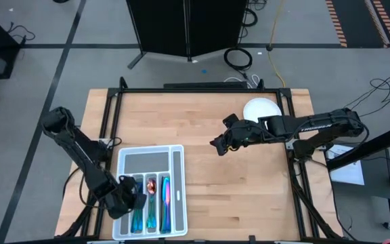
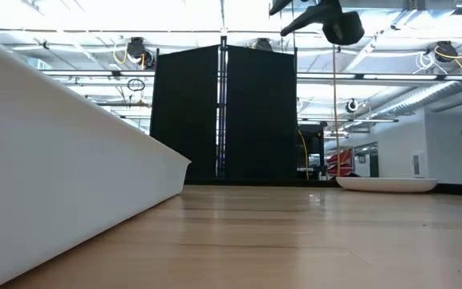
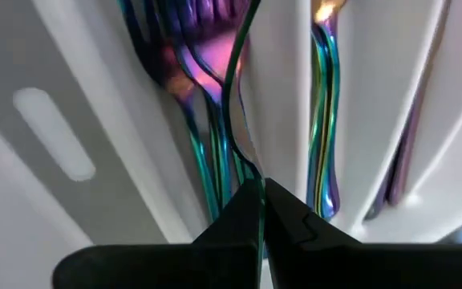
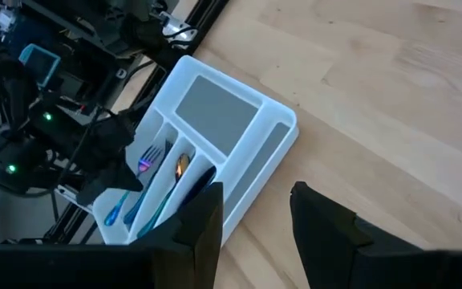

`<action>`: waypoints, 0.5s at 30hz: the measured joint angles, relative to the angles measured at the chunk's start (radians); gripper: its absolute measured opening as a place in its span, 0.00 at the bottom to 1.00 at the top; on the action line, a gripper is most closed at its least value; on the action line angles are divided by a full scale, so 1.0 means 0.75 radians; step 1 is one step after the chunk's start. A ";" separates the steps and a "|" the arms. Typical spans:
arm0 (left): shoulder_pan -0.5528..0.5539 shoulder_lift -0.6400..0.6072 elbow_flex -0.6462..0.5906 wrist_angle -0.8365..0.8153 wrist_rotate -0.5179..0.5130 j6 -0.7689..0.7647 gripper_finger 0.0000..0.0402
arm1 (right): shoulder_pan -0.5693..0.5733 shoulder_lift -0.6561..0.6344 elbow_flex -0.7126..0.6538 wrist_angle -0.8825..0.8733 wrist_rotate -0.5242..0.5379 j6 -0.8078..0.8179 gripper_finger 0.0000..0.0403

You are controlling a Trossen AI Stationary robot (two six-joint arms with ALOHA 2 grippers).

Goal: Sort silverware
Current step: Put the iridescent fork into the cutlery tray, then return to Home Position

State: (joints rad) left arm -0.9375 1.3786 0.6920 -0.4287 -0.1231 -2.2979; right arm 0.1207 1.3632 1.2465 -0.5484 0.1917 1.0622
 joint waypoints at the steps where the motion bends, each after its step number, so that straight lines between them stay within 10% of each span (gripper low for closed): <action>1: 0.000 0.015 0.001 0.009 -0.001 0.000 0.00 | -0.001 0.000 0.000 0.001 0.000 0.001 0.33; 15: 0.034 0.035 0.002 0.004 0.056 -0.002 0.11 | -0.001 0.000 0.001 0.009 -0.001 -0.002 0.33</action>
State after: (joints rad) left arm -0.9117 1.4052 0.6933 -0.4254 -0.0808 -2.2997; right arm 0.1200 1.3632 1.2469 -0.5419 0.1911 1.0611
